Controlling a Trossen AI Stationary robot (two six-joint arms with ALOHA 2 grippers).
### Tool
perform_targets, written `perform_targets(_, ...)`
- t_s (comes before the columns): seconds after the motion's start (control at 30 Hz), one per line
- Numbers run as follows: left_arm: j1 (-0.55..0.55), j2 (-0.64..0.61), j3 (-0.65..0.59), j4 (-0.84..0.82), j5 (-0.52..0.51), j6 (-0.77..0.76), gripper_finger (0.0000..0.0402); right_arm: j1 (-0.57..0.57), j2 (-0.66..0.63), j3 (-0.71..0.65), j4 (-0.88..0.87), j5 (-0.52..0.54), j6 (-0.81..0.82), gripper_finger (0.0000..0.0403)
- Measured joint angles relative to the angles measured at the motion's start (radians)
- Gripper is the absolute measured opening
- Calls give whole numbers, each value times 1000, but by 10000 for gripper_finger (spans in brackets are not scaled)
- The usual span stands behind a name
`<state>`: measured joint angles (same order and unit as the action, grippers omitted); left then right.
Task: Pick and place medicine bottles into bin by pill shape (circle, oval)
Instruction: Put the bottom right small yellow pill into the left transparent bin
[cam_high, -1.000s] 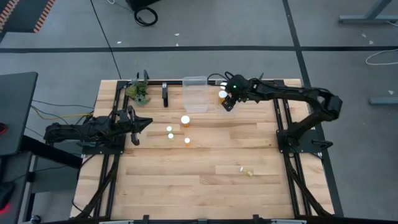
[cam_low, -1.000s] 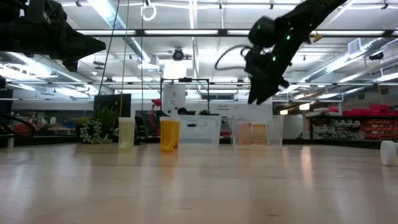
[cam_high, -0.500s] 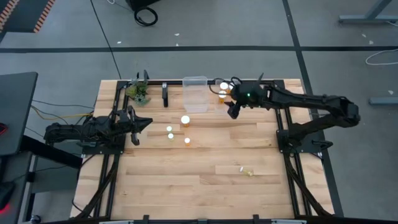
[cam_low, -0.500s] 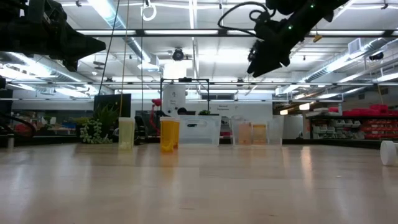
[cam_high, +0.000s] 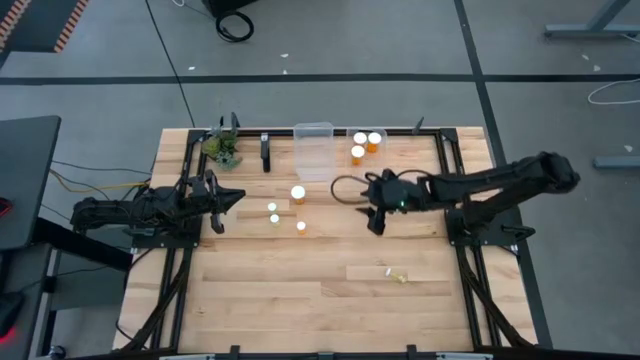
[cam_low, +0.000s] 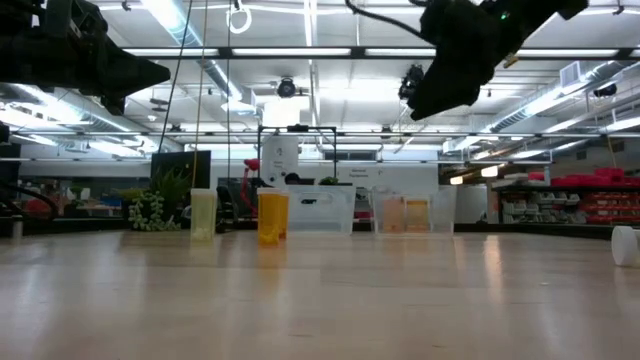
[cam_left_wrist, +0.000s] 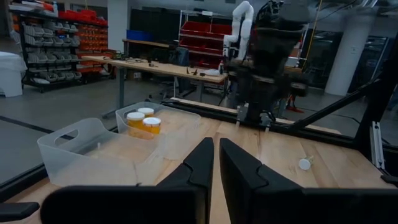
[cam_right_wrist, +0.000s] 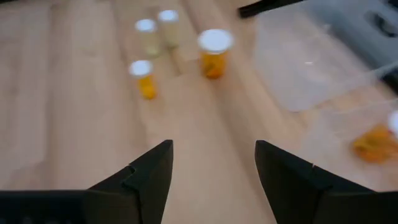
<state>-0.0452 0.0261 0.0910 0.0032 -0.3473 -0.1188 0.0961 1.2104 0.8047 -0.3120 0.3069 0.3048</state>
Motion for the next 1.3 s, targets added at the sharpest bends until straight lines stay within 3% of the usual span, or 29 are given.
perform_targets(0.37, 0, 0, 0, 0, 0, 0, 26, 251, 66, 0, -86, -20, 270, 234)
perform_targets(0.63, 0, 0, 0, -1, 0, 0, 36, 429, 230, 50, -172, -23, 532, 223)
perform_targets(0.87, 0, 0, 0, 0, 0, 0, 30, 567, 318, 70, -214, 48, 774, 213)
perform_targets(1.3, 0, 0, 0, 0, 0, 0, 38, 676, 396, 71, -359, 86, 1011, 213)
